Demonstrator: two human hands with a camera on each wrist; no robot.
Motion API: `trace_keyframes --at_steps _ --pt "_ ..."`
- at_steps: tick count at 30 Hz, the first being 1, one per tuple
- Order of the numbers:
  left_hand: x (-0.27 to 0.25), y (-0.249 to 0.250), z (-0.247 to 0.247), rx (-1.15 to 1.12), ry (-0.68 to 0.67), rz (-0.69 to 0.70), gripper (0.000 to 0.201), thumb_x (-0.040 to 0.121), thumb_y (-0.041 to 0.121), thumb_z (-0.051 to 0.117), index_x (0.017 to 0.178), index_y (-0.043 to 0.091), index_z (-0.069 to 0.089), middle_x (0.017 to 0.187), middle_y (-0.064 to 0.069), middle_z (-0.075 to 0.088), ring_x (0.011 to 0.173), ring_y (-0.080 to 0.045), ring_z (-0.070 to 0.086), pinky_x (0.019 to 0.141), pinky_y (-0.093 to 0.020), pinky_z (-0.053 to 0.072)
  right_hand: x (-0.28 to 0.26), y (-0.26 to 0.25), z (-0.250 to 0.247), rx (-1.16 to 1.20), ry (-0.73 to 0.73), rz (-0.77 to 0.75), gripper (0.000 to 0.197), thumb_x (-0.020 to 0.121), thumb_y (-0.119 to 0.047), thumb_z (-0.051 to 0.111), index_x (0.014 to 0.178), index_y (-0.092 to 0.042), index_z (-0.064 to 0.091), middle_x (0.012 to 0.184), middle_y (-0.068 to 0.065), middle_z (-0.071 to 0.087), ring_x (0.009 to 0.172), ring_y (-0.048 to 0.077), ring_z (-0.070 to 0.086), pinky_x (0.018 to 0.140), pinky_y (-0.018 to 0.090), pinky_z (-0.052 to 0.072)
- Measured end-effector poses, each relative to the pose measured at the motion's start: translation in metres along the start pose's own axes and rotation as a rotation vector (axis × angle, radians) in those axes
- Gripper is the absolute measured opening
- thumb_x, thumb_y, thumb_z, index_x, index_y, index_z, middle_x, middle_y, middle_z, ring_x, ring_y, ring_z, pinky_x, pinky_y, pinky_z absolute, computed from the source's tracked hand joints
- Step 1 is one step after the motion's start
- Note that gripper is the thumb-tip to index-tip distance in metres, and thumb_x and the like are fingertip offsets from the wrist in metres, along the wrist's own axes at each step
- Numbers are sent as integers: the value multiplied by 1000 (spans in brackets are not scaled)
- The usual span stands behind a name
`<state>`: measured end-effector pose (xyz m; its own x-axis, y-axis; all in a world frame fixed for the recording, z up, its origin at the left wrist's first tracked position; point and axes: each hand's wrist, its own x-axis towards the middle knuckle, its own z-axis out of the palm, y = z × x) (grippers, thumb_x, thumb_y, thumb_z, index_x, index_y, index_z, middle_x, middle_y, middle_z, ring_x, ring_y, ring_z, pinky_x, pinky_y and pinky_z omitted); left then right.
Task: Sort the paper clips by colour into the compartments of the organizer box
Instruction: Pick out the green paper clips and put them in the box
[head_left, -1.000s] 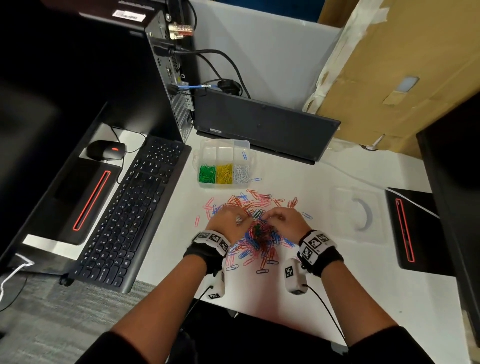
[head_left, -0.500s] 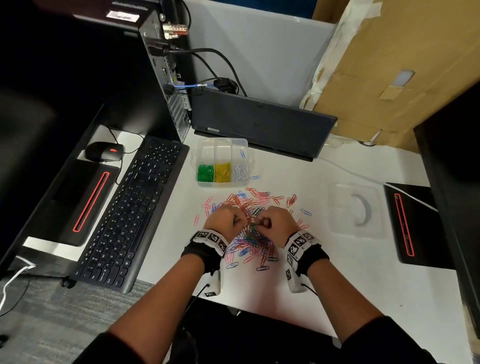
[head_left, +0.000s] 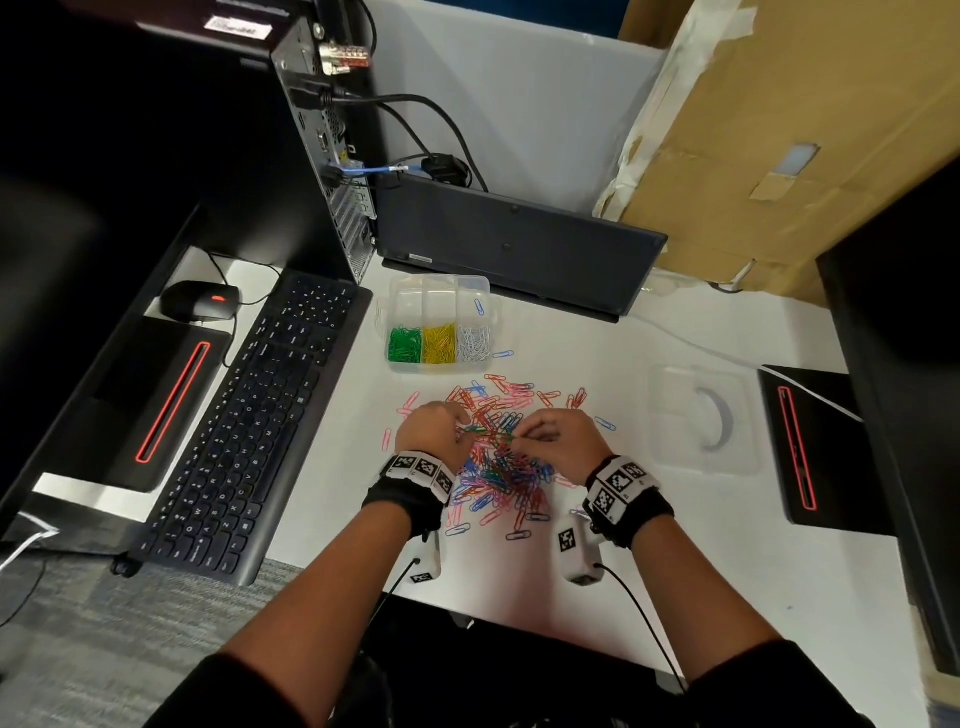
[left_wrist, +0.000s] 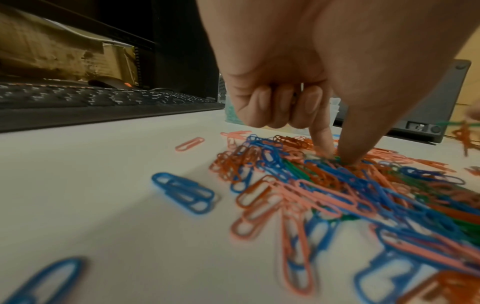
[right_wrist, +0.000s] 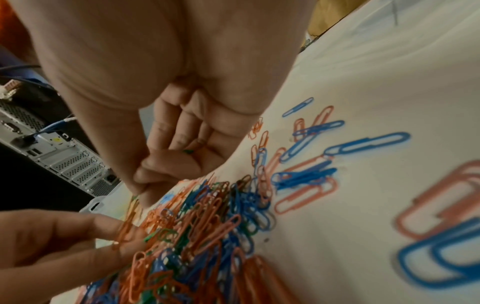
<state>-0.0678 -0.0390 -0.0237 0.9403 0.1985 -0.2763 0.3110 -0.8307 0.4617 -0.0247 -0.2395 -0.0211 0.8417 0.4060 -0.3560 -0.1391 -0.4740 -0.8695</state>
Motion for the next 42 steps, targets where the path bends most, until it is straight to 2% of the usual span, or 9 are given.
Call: trace_keyframes --at_steps 6,10,14,18,20,26,33,38,42 --pt "4 1 -5 -16 -54 -30 10 87 31 65 90 22 69 98 -1 68 92 -21 63 75 -25 46 3 1 -8 -66 -69 65 22 89 -8 69 109 -15 75 89 -7 73 71 -7 64 68 9 47" --pt "6 -9 -7 -176 -86 -49 16 83 35 72 85 19 74 80 4 68 77 -13 63 75 -23 50 3 4 -10 55 -81 209 21 92 -1 61 100 -12 77 71 -2 66 58 9 52 58 18 44" --pt "1 -17 -11 -389 -102 30 12 79 29 79 72 22 72 48 12 39 51 -7 42 67 -22 46 1 -3 -7 337 -54 316 20 91 6 56 100 1 74 74 12 66 62 14 57 53 17 47" --pt "3 -26 -12 -408 -145 47 16 75 35 80 77 20 77 42 16 39 53 -6 46 67 -24 49 5 -10 -5 657 0 355 17 91 6 55 99 11 69 92 24 67 83 28 68 79 29 60" --pt "3 -28 -11 -406 -148 38 18 75 36 80 78 19 77 40 19 41 52 -3 47 66 -21 49 5 -10 -4 742 25 360 15 91 8 55 96 12 68 95 26 66 86 31 68 81 32 60" --pt "1 -28 -10 -376 -112 7 10 75 27 82 76 25 72 47 15 44 50 -5 45 64 -23 49 2 -10 -6 709 20 325 14 90 10 58 98 7 70 95 26 70 81 30 70 72 26 60" --pt "-4 10 -6 -452 -177 128 18 76 28 81 89 18 77 44 22 48 46 3 44 53 -6 34 6 -12 -6 683 31 276 19 88 12 59 100 3 69 87 19 70 81 30 70 74 28 61" --pt "7 -3 0 -231 -34 -17 12 82 20 70 87 31 71 62 13 55 58 -8 52 62 -20 44 9 -7 -13 758 29 297 25 92 10 47 99 2 70 74 12 56 63 19 53 55 23 50" --pt "7 -14 -5 -117 -33 -39 8 81 31 71 89 30 70 74 5 67 71 -14 63 71 -25 53 9 -4 -16 953 -9 384 21 95 -1 46 98 0 67 75 6 54 59 12 46 50 20 38"
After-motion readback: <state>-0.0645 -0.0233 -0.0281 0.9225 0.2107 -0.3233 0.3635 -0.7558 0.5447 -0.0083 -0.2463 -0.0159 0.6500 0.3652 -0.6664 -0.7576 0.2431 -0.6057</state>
